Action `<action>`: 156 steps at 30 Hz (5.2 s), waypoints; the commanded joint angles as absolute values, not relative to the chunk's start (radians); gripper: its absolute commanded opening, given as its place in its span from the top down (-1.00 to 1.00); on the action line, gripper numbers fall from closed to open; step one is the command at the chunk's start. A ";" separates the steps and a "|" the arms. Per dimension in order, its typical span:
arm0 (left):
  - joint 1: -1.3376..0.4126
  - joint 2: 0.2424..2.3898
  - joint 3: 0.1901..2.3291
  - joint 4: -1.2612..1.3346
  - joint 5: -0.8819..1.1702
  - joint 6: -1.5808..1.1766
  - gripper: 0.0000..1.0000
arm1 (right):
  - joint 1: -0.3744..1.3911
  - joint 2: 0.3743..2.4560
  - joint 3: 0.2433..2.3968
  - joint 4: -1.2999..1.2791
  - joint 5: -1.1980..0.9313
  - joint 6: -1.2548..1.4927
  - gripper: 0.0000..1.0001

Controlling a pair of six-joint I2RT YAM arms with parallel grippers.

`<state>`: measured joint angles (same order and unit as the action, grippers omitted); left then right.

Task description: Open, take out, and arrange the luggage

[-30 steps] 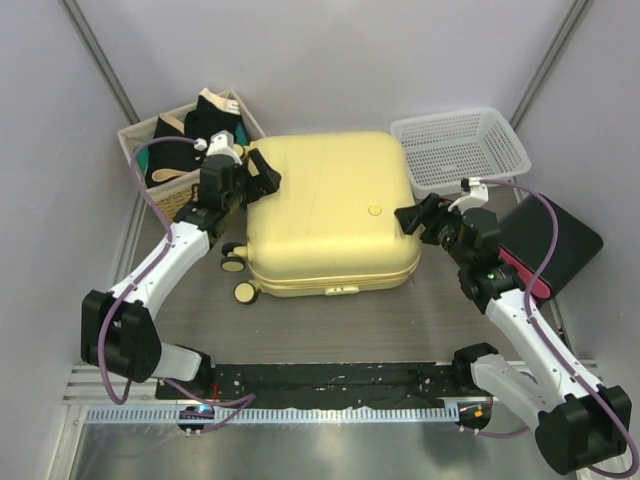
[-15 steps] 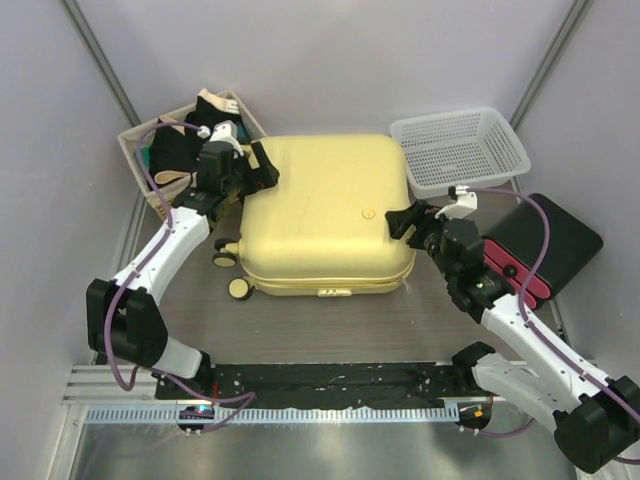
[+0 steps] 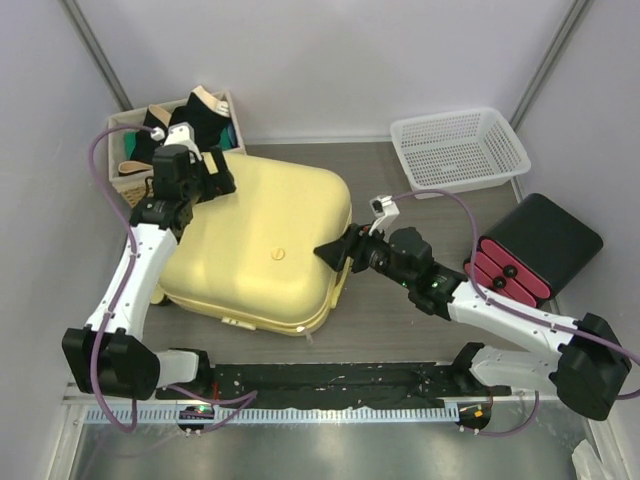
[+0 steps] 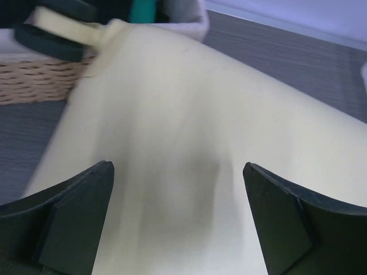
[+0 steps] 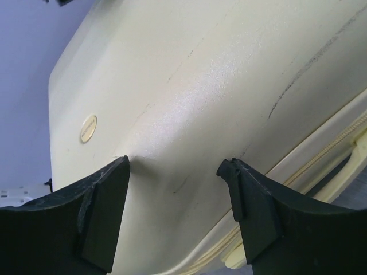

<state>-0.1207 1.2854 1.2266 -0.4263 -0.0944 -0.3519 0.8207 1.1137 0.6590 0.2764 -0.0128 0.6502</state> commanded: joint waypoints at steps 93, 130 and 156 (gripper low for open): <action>-0.261 1.304 1.161 -0.506 -0.049 -0.124 -0.99 | 1.272 1.252 0.799 -0.445 0.680 0.557 0.98; -0.469 1.561 1.593 -0.462 -0.114 -0.028 -0.99 | 0.861 1.318 0.698 0.199 0.293 0.215 0.98; -0.502 2.068 1.837 -0.344 0.250 -0.140 -0.38 | 0.660 1.230 0.632 0.261 0.216 0.229 0.98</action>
<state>-0.4938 2.1407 2.0037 -0.2928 0.1642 -0.1539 0.7666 1.2217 0.5701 0.2070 0.1757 0.2363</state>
